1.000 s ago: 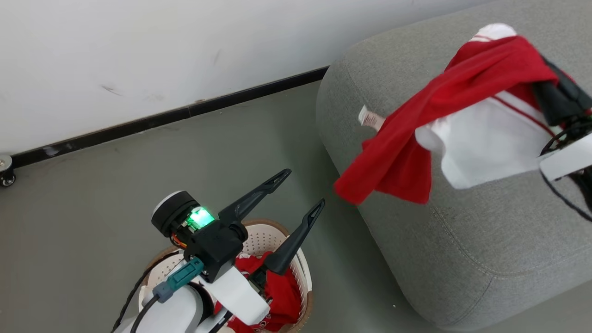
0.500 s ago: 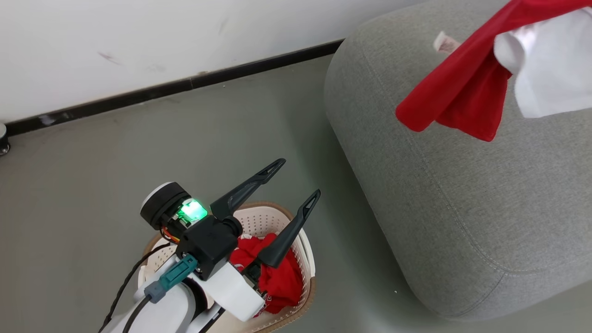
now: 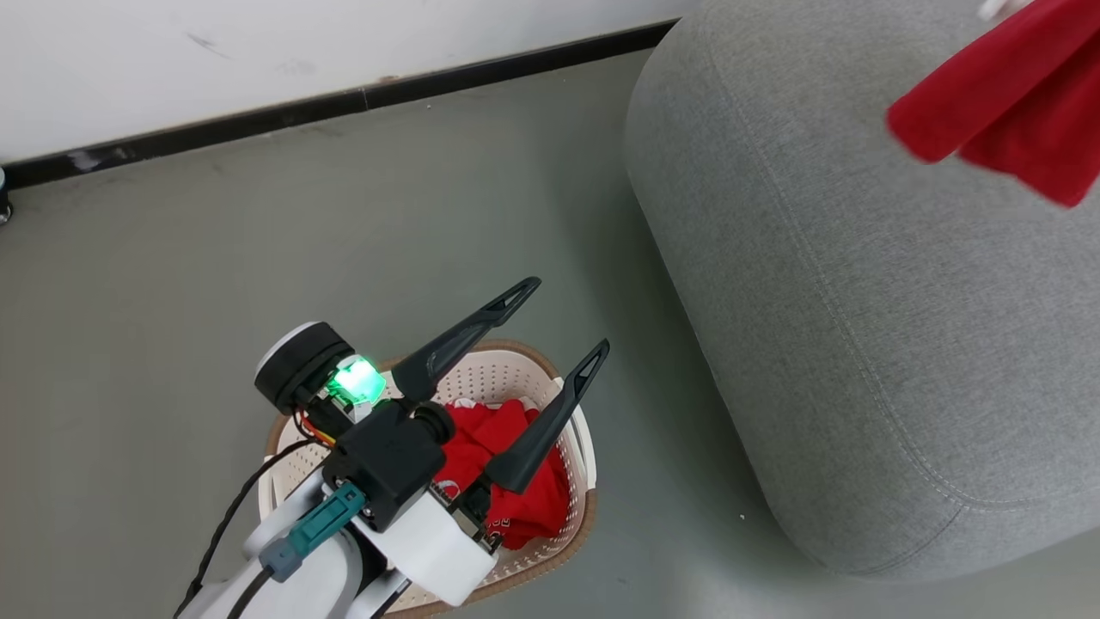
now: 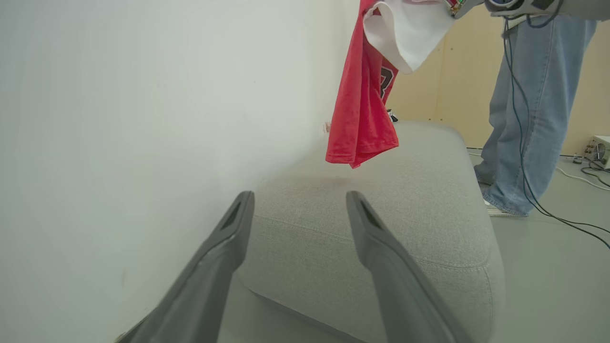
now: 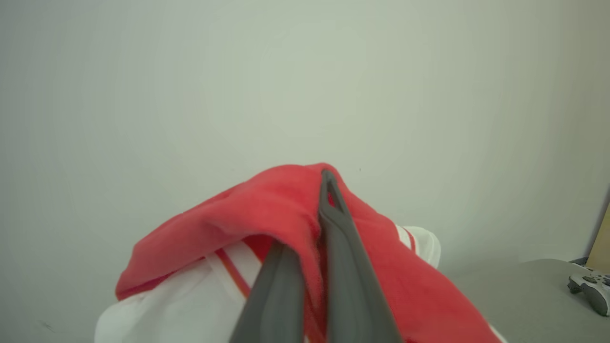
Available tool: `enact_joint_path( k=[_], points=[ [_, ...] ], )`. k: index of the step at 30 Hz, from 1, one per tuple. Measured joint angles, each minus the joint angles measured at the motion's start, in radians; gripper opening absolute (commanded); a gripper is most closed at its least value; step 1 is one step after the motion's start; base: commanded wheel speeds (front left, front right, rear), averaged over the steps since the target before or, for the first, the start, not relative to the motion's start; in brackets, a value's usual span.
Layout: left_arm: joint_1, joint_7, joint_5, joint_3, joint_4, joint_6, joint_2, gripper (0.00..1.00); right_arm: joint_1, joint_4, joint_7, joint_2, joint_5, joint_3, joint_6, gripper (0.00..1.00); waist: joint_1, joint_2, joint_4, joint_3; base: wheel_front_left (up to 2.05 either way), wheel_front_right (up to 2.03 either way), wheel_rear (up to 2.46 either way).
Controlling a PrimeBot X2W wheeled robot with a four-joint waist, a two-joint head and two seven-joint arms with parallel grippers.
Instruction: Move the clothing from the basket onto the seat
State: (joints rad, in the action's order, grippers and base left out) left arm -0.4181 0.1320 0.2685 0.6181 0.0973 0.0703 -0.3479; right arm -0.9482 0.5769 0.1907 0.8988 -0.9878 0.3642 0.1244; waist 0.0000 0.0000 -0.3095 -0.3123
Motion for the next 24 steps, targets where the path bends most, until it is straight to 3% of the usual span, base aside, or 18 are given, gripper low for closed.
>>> enact_joint_path(
  k=[5,16,24],
  points=[
    [-0.019,0.000,-0.002,0.000,0.016,0.000,0.000,1.00,-0.005,0.015,0.001,0.017,-0.002,0.004,0.000,0.00,0.0000,0.0000,0.005,-0.020,0.00,0.00,0.00],
    [-0.044,-0.019,-0.018,0.010,0.032,0.000,-0.006,1.00,0.144,0.136,0.021,-0.118,-0.017,0.069,0.000,0.00,0.0000,0.0000,0.013,-0.078,0.00,0.00,0.00],
    [-0.061,-0.027,-0.019,0.029,0.037,0.002,0.000,1.00,0.196,0.262,0.038,-0.171,-0.007,0.065,0.000,0.00,0.0000,0.0000,0.015,-0.110,0.00,0.00,0.00]
  ],
)
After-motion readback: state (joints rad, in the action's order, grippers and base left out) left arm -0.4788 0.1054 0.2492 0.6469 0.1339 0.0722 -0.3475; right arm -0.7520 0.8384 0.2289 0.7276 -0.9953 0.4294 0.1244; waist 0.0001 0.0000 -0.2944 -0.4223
